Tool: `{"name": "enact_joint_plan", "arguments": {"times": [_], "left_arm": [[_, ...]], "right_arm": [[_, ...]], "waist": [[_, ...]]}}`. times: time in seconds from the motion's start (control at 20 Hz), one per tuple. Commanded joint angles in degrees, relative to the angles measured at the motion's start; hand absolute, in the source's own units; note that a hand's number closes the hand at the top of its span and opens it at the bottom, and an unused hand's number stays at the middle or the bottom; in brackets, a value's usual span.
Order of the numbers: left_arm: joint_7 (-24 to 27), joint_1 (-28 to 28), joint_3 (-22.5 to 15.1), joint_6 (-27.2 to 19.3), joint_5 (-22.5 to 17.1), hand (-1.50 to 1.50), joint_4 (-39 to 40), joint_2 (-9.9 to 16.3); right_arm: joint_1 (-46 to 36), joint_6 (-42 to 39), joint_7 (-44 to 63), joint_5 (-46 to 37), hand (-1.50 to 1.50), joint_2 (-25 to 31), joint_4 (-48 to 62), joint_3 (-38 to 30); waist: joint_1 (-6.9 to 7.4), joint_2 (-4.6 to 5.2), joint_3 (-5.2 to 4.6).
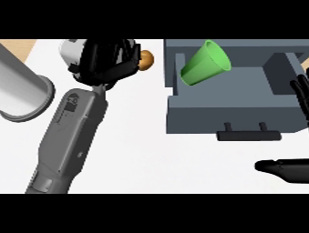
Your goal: Pick up the cup, place it into the drawer and close the drawer
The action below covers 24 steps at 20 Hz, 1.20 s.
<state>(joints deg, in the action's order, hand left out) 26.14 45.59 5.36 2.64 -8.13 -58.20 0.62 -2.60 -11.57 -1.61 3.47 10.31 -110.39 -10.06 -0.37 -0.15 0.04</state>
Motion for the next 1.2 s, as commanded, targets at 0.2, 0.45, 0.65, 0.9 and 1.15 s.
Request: {"name": "enact_joint_plan", "arguments": {"times": [0.2, 0.45, 0.65, 0.9, 1.15], "left_arm": [[-9.24, 12.52, -6.02, -11.10, -1.19, 1.50, 4.39, -0.61], [-10.49, 19.97, -10.04, -17.27, -7.09, 1.50, 12.94, -0.61], [-10.94, 24.54, -11.18, -18.31, -11.16, 1.50, 17.98, -0.62], [-3.69, 23.95, -16.99, -19.36, -14.86, 1.50, 26.74, -0.62], [-4.41, 27.34, -20.37, -18.85, -19.14, 1.50, 31.15, -0.62]], "right_arm": [[0.87, -2.55, -1.16, 1.98, -1.50, 2.15, 0.10, -2.64], [-1.29, -3.59, -3.06, 2.90, -1.50, 2.26, 3.75, -2.97], [-0.27, -2.20, -3.23, 0.78, -1.50, 0.95, 3.27, -1.98], [-0.53, -2.42, -0.57, 1.25, -1.50, 0.94, -0.32, -0.82], [-2.61, -1.97, -2.13, -0.51, -1.50, 0.50, 2.89, 0.08]], "waist": [[-0.72, 0.20, -0.02], [-1.57, 0.48, 0.00], [-1.48, 0.45, -0.01], [-2.79, 0.72, -0.02], [-2.69, 0.87, 0.00]]}}
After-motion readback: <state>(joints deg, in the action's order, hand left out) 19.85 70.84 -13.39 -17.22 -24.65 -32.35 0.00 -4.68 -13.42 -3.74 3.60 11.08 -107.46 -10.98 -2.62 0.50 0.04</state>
